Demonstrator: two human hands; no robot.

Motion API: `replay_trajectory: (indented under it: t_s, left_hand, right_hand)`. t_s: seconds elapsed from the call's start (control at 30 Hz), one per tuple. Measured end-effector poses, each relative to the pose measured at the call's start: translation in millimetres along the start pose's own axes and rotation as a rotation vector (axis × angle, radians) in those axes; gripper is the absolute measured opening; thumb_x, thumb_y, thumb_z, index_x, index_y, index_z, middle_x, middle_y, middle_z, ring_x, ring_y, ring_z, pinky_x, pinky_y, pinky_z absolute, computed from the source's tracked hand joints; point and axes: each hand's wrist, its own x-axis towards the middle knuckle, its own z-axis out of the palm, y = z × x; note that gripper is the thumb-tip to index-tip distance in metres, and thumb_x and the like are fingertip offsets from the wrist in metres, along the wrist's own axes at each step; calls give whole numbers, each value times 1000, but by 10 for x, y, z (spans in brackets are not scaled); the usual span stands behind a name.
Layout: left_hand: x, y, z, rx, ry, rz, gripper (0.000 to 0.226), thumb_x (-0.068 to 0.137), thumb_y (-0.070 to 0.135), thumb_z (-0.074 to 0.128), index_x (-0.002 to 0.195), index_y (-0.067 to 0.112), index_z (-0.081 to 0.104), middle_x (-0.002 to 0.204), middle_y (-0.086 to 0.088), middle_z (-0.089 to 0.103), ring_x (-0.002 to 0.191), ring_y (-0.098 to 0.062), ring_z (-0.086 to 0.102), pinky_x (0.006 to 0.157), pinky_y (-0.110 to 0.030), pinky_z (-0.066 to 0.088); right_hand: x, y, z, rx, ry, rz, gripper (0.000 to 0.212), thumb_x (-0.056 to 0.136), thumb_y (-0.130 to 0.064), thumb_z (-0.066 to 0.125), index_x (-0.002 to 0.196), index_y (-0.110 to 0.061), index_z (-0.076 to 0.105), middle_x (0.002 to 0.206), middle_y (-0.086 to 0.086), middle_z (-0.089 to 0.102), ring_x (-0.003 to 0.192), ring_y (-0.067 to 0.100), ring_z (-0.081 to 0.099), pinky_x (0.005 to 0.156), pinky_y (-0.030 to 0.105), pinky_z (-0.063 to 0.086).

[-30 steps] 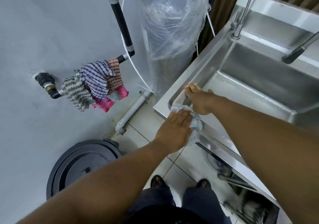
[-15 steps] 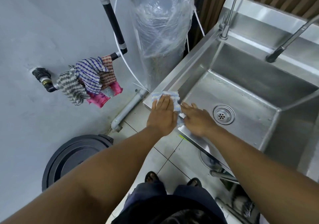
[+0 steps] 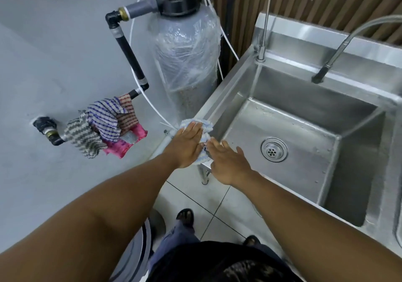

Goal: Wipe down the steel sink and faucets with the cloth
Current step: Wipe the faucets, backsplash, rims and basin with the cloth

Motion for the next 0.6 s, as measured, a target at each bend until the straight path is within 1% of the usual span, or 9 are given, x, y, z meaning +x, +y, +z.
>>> replay_trajectory:
  t_s: [0.13,0.27,0.33,0.4,0.43,0.5,0.53,0.6]
  left_hand:
    - [81,-154,34,-35,42,109,71,99,45,17,153,1,29,161,-15,24,151,-30,15,122,-48,16]
    - [301,-328,38,-30,9,246,66,97,37,26,150,-2,34,158,-19,30,150,-34,20,122,-49,17]
    - [487,-401,0,-30,-16,300,70,93,37,25,150,-3,33,158,-21,28,150,-36,19,121,-52,18]
    - [646,-416,-54,-34,-35,335,73,90,38,24,149,-5,32,158,-23,28,149,-38,19,122,-50,16]
    - [725,-419,-59,-33,-40,358,73,90,38,27,148,-6,33,156,-24,30,148,-40,21,121,-51,16]
    - [841,-423,-79,-30,-45,394,70,89,33,38,145,-8,37,153,-26,35,146,-44,25,118,-56,22]
    - [879,-430,-82,-34,-51,406,70,87,30,44,146,-8,36,154,-26,35,146,-44,24,117,-58,23]
    - [882,-420,-93,-27,-52,426,73,89,28,51,150,-6,28,159,-22,26,150,-39,14,120,-56,15]
  right_hand:
    - [211,-163,-19,-7,-1,66,70,103,-38,36,161,-24,-2,168,-9,-11,155,22,-8,122,57,2]
    - [398,-342,-33,-6,51,150,64,102,-38,31,160,-22,9,168,-6,0,154,25,-3,120,61,2]
    - [510,-400,-121,33,71,223,60,102,-37,27,160,-22,15,169,-3,2,155,25,-3,120,61,1]
    - [596,-412,-225,80,79,294,60,102,-38,26,159,-23,15,169,-1,2,155,26,-3,120,62,0]
    - [625,-398,-279,90,74,325,60,102,-41,27,159,-23,17,169,-1,3,154,28,-3,119,63,0]
    - [664,-367,-377,78,47,363,62,100,-47,32,157,-23,24,168,-2,10,154,29,-1,119,64,3]
    - [670,-365,-416,78,29,376,64,99,-50,35,156,-23,26,168,-3,12,154,30,0,118,64,4]
    - [662,-386,-428,101,10,384,67,98,-53,37,157,-25,24,167,-5,14,154,29,-1,119,63,3]
